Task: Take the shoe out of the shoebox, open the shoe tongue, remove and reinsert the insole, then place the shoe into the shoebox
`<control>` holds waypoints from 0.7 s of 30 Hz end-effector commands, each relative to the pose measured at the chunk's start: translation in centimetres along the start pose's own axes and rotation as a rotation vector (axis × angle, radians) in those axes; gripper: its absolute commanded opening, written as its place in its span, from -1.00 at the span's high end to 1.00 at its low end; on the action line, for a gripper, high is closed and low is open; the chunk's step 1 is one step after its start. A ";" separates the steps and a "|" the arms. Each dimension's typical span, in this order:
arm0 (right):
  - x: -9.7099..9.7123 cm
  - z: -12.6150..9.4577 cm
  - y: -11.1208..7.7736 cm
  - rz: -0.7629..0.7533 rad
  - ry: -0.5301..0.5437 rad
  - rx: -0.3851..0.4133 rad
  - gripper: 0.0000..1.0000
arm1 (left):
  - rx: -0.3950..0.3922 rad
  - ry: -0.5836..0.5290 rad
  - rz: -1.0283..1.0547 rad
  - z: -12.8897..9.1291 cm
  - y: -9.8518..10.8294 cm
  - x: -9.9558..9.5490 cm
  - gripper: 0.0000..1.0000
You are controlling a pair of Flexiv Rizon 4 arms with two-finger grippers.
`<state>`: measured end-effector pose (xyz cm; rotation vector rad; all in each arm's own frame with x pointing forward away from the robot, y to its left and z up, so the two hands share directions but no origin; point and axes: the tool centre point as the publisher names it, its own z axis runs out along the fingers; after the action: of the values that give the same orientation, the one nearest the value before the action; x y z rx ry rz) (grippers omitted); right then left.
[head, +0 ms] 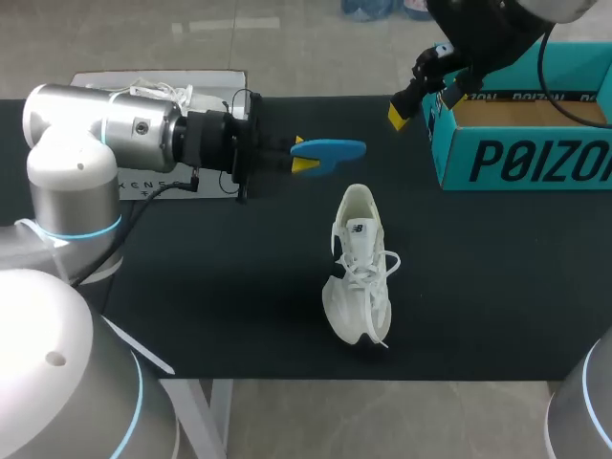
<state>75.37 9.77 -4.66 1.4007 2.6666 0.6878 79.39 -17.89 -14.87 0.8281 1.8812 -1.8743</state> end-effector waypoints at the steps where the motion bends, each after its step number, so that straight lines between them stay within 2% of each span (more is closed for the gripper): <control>1: 0.0 0.1 0.2 0.001 -0.001 0.004 -1.00 | 0.000 0.000 0.000 0.0 0.0 0.0 1.00; 12: 0.0 0.1 0.2 0.001 -0.001 0.004 -1.00 | 0.000 0.000 0.000 0.0 0.0 0.0 1.00; 15: 0.0 0.1 0.2 0.001 -0.001 0.004 -1.00 | -0.196 0.118 0.429 -0.9 -1.7 -4.0 1.00; 16: 0.0 0.1 0.2 0.001 -0.001 0.004 -1.00 | -0.199 0.134 0.582 -0.5 -3.4 -4.7 1.00; 19: 0.0 0.1 0.2 0.001 -0.001 0.004 -1.00 | -0.263 0.265 0.869 -0.1 -5.0 -5.1 1.00; 20: 0.0 0.1 0.2 0.001 -0.001 0.004 -1.00 | -0.338 0.288 0.864 -0.1 -5.2 -5.2 1.00; 21: 0.0 0.1 0.2 0.001 -0.001 0.004 -1.00 | -0.339 0.289 0.898 0.0 -5.5 -5.1 1.00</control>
<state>75.37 9.77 -4.66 1.4007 2.6665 0.6878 80.54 -18.50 -8.86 1.0449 1.7620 -1.6559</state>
